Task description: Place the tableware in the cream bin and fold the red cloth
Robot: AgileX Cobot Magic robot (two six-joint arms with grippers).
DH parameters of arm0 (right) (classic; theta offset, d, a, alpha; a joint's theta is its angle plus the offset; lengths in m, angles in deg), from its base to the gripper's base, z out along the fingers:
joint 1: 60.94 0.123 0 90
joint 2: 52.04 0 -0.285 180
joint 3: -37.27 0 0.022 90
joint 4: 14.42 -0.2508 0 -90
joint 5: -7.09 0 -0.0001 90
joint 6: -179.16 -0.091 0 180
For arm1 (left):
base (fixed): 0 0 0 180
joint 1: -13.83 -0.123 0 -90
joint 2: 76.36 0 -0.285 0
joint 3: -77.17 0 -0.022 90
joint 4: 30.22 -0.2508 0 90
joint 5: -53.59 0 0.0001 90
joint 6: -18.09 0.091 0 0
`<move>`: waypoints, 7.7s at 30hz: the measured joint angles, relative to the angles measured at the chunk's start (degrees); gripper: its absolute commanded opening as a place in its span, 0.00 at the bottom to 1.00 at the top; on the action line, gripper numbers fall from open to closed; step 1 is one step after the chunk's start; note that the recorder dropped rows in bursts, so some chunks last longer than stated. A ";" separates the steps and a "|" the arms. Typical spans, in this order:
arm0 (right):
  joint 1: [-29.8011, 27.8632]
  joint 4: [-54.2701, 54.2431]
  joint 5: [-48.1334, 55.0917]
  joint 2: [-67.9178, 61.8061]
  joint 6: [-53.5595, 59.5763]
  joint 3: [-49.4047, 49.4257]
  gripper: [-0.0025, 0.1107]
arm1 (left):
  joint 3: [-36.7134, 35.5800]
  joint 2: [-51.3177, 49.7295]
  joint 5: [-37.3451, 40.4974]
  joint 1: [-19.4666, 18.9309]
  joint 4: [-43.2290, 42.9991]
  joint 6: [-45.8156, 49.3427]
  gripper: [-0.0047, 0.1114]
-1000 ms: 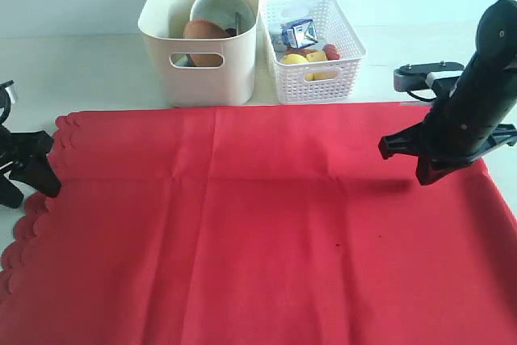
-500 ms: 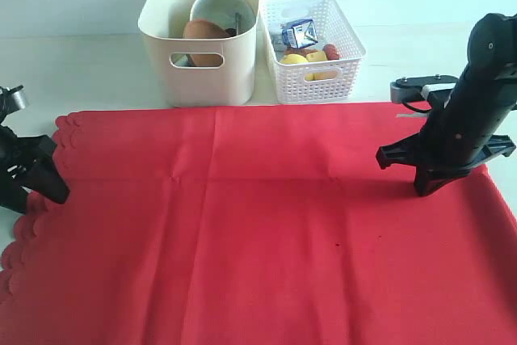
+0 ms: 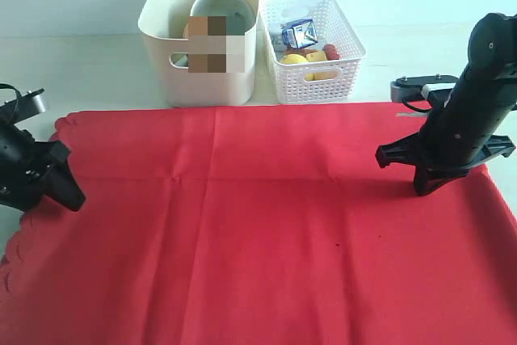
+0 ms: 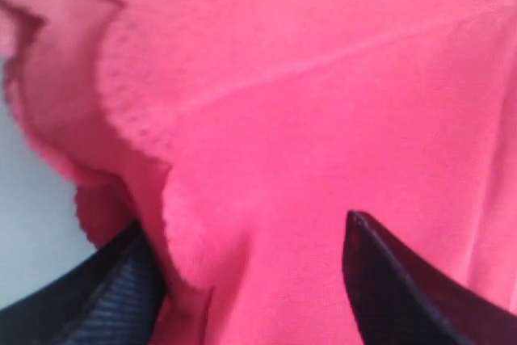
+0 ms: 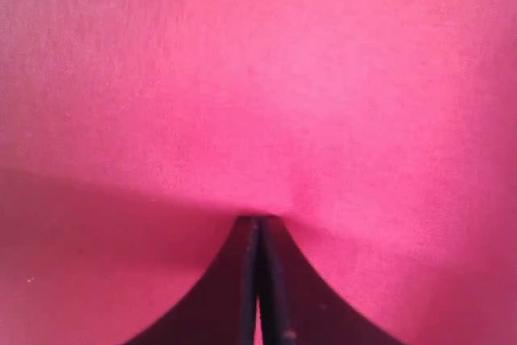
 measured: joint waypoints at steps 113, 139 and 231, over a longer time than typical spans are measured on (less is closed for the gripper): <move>-6.87 0.84 0.00 19.74 -1.63 -6.14 0.02 | 62.97 -31.38 6.14 46.12 8.72 -12.66 0.59; -6.87 -16.66 5.67 18.60 16.69 -6.14 0.02 | 62.97 -24.29 12.75 41.52 12.42 -0.92 0.04; 8.98 -8.40 -16.61 4.26 8.80 8.97 0.02 | -25.02 98.31 -11.57 41.52 -39.26 -43.74 0.04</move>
